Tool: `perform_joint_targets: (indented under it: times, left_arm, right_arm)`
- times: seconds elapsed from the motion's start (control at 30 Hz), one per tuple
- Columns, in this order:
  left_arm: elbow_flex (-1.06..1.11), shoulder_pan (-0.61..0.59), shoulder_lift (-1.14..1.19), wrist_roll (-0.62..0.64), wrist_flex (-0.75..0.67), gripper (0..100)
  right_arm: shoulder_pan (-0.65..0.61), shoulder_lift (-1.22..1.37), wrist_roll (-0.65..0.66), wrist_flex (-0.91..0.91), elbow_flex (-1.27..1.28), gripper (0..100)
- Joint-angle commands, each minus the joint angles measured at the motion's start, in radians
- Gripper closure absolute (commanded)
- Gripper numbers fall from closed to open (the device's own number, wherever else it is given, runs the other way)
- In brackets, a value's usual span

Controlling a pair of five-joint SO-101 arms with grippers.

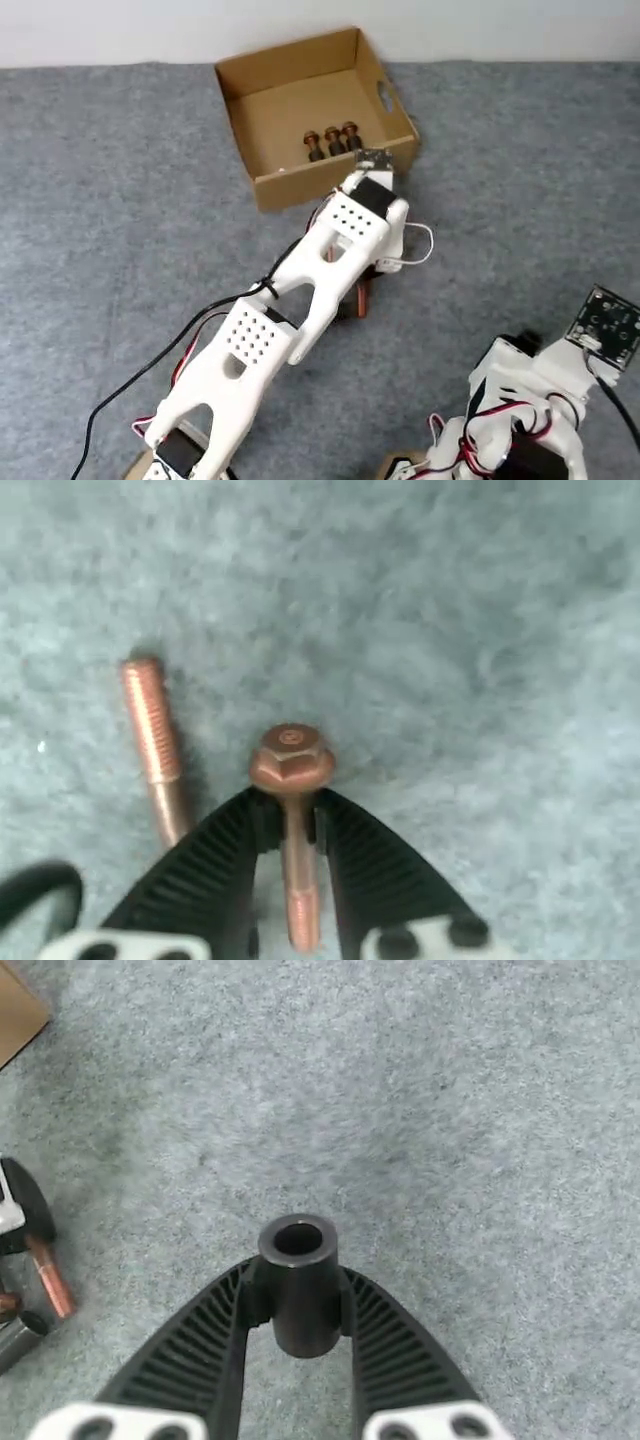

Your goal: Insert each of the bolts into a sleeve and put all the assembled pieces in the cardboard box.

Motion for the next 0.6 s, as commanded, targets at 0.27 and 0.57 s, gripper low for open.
perform_joint_targets:
  times: [0.27,0.57]
  left_arm:
    - [0.004,-0.002,-0.322,0.002,0.032,100]
    - [0.323,-0.003,-0.772,-0.064,0.031,100]
  right_arm:
    - [-0.018,-0.004,0.012,-0.021,-0.005,98.9]
    - [-0.162,-0.005,0.009,-0.018,-0.005,98.9]
